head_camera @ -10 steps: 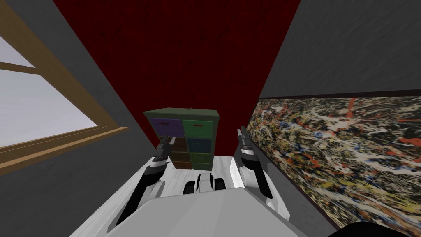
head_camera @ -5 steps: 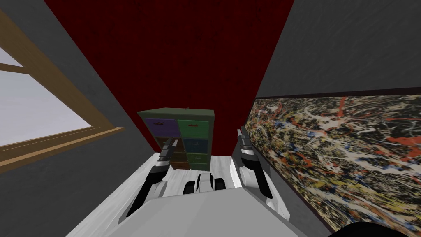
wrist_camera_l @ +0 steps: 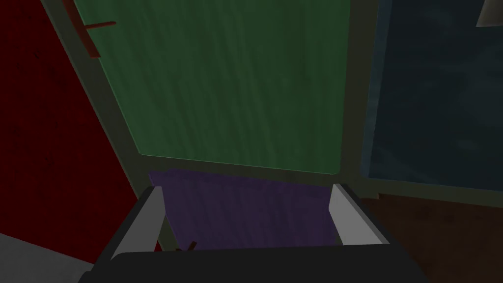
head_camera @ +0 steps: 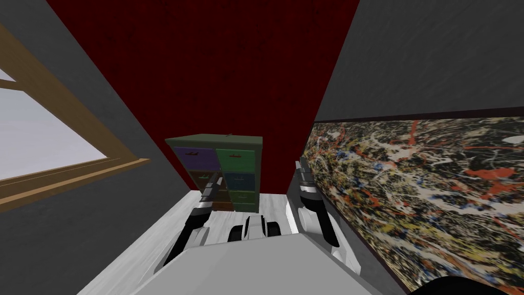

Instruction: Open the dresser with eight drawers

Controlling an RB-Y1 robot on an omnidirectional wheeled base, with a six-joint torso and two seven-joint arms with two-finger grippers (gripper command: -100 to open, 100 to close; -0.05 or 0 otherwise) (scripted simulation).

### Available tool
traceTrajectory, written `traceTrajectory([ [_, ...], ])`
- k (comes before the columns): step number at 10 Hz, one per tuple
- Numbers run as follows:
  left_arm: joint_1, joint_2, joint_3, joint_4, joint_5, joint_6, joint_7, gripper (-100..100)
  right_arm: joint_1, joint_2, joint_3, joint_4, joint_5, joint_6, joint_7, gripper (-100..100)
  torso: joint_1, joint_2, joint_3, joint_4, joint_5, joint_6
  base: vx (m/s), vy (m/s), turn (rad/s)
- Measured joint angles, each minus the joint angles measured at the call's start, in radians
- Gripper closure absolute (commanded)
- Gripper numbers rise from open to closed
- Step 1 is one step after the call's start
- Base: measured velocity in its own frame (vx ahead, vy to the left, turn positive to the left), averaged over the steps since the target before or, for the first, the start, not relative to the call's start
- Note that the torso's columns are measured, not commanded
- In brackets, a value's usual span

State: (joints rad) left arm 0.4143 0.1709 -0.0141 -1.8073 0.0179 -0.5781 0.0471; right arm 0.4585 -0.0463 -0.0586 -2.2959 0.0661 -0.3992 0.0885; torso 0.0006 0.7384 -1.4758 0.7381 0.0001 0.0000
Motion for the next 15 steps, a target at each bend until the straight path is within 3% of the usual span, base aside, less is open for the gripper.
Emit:
traceTrajectory([
  [10, -0.060, -0.029, -0.015, 0.232, -0.011, -0.010, -0.010, -100, 0.000, 0.000, 0.000, 0.000, 0.000, 0.000, 0.000, 0, -0.001, 0.000, 0.000, 0.000, 0.000, 0.000, 0.001, -0.079, -0.012],
  [12, -0.071, -0.053, -0.018, 0.273, -0.013, -0.010, -0.012, -100, 0.000, 0.000, 0.000, 0.000, 0.000, 0.000, 0.000, 0, 0.000, 0.000, 0.000, 0.000, 0.000, 0.000, 0.001, -0.077, -0.014],
  [15, -0.083, -0.140, -0.022, 0.320, -0.016, -0.005, -0.013, -100, 0.000, 0.000, 0.000, 0.000, 0.000, 0.000, 0.000, 0, 0.000, 0.000, 0.000, 0.000, 0.000, 0.000, 0.000, -0.059, -0.006],
])
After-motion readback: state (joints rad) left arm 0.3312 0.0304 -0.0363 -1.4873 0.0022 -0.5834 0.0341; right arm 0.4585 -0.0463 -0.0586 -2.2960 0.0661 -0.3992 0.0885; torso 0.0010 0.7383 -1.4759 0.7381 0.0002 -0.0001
